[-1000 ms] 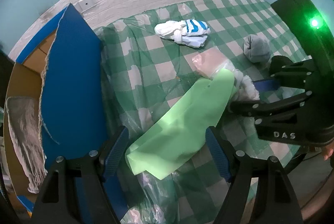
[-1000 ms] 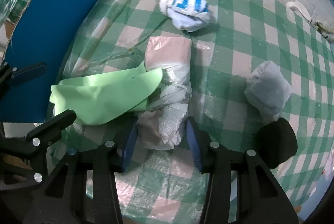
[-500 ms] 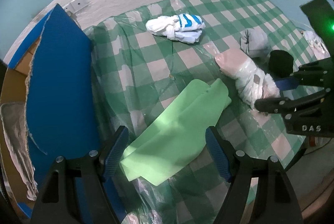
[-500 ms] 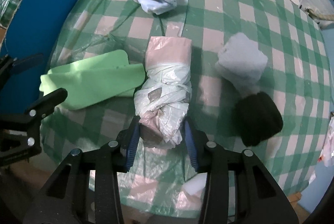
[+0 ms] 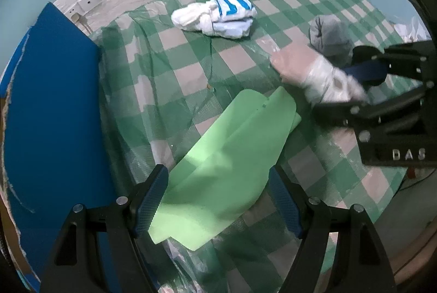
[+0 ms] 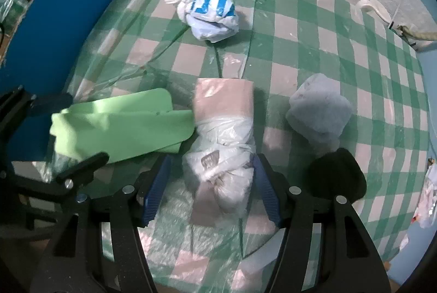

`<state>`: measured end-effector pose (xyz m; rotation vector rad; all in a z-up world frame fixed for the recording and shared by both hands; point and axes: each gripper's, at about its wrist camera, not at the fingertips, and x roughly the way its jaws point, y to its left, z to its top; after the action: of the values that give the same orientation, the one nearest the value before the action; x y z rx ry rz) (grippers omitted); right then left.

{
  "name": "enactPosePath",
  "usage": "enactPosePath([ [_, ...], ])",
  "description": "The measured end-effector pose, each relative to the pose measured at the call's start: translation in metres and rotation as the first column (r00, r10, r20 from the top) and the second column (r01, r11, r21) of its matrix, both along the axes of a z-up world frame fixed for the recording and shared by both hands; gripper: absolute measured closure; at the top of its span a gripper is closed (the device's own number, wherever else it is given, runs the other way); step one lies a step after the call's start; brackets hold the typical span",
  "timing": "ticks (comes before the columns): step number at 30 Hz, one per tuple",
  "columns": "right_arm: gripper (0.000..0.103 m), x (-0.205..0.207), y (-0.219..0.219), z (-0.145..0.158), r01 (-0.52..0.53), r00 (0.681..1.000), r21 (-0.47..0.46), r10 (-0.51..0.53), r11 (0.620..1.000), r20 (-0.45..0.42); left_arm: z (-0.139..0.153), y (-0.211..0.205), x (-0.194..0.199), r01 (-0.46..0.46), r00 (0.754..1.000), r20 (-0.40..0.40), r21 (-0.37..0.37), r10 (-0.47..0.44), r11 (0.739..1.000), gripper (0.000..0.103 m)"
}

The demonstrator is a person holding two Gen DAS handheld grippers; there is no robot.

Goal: Organize soft objects
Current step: 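Move both tools back over the table toward the light green cloth, then grasp the light green cloth with the left gripper and lift it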

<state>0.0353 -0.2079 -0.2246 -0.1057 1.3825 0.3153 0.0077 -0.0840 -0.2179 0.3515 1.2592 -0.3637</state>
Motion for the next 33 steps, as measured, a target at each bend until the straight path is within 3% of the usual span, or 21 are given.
enactPosePath([
  [10, 0.041, 0.021, -0.006, -0.025, 0.036, 0.999, 0.000, -0.036, 0.999, -0.028, -0.010, -0.006, -0.002, 0.027, 1.000, -0.013, 0.014, -0.026, 1.000, 0.026],
  [12, 0.047, 0.020, -0.007, -0.029, 0.033, 0.999, -0.001, -0.033, 0.999, -0.035, -0.009, -0.005, -0.002, 0.028, 1.000, -0.011, 0.008, -0.028, 1.000, 0.031],
  [15, 0.051, 0.022, -0.008, -0.030, 0.029, 0.999, 0.005, -0.029, 1.000, -0.032, -0.008, -0.004, -0.005, 0.036, 0.999, 0.010, 0.024, -0.037, 0.999, 0.053],
  [17, 0.052, 0.024, -0.008, -0.030, 0.020, 0.999, 0.001, -0.020, 1.000, -0.025, -0.007, -0.003, -0.005, 0.043, 0.999, 0.011, 0.018, -0.043, 0.999, 0.075],
  [21, 0.053, 0.018, -0.008, -0.028, 0.019, 1.000, 0.000, -0.019, 1.000, -0.016, -0.006, 0.001, -0.006, 0.044, 0.999, 0.002, 0.000, -0.044, 0.999, 0.093],
  [25, 0.053, 0.014, -0.012, -0.017, 0.025, 1.000, 0.005, -0.025, 1.000, -0.007, 0.001, 0.003, -0.007, 0.039, 0.999, 0.001, -0.039, -0.039, 0.998, 0.098],
  [33, 0.053, -0.004, -0.020, 0.003, 0.026, 1.000, 0.019, -0.026, 0.999, 0.018, 0.016, 0.002, -0.011, 0.031, 0.999, -0.028, -0.130, -0.035, 0.991, 0.099],
])
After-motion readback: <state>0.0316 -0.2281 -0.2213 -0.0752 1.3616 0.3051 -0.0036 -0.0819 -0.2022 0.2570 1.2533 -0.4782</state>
